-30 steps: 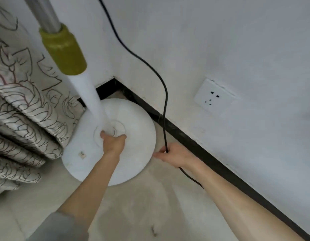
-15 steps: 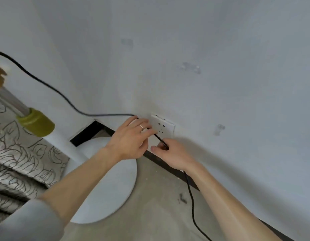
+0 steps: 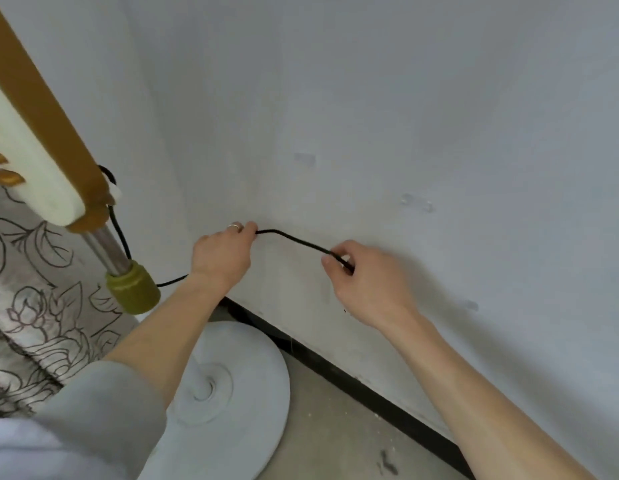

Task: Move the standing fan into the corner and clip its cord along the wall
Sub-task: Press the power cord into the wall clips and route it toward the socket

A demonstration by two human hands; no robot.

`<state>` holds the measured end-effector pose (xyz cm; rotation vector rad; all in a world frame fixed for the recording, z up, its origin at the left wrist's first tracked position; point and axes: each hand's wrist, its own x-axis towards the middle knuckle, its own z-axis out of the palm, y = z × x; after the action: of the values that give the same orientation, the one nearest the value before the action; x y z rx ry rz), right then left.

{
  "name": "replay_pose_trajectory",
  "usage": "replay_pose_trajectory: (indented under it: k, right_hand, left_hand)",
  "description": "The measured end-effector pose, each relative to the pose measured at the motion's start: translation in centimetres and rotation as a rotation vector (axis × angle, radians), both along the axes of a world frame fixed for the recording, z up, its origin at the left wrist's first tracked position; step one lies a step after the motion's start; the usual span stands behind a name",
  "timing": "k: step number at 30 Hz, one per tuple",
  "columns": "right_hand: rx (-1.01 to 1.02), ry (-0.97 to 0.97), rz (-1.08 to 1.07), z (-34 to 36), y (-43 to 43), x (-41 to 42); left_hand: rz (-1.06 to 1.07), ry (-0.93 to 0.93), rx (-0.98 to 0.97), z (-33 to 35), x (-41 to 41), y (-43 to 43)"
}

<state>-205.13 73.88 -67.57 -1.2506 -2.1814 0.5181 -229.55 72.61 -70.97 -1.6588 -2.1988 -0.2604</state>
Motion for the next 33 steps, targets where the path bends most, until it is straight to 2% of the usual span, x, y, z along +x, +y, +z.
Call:
replay_pose_trajectory:
  k: [3, 7, 10, 12, 19, 24, 33]
  right_hand:
    - [0.168, -0.055, -0.094, 3.4, 0.8, -1.6]
    - [0.215, -0.119, -0.113, 6.5, 1.5, -3.3]
    - [0.239, -0.159, -0.137, 7.6, 1.8, -3.6]
    - [0.243, -0.169, -0.146, 8.1, 2.1, -3.8]
    - [0.337, -0.217, -0.093, 9.5, 2.6, -4.5]
    - [0.388, -0.235, -0.074, 11.1, 3.3, -4.6]
    - [0.473, -0.292, -0.143, 12.5, 4.8, -5.9]
  left_hand:
    - [-0.028, -0.163, 0.113, 1.6, 1.3, 0.4]
    - [-0.253, -0.331, 0.337, 3.7, 3.1, 0.4]
    - [-0.403, -0.451, 0.387, 4.4, 2.9, 1.2]
    - [-0.429, -0.493, 0.421, 4.6, 2.4, 1.6]
    - [-0.3, -0.537, 0.515, 4.7, 2.3, 2.6]
    - [-0.18, -0.475, 0.577, 5.0, 2.2, 3.2]
    - [-0.128, -0.466, 0.605, 5.4, 2.5, 3.8]
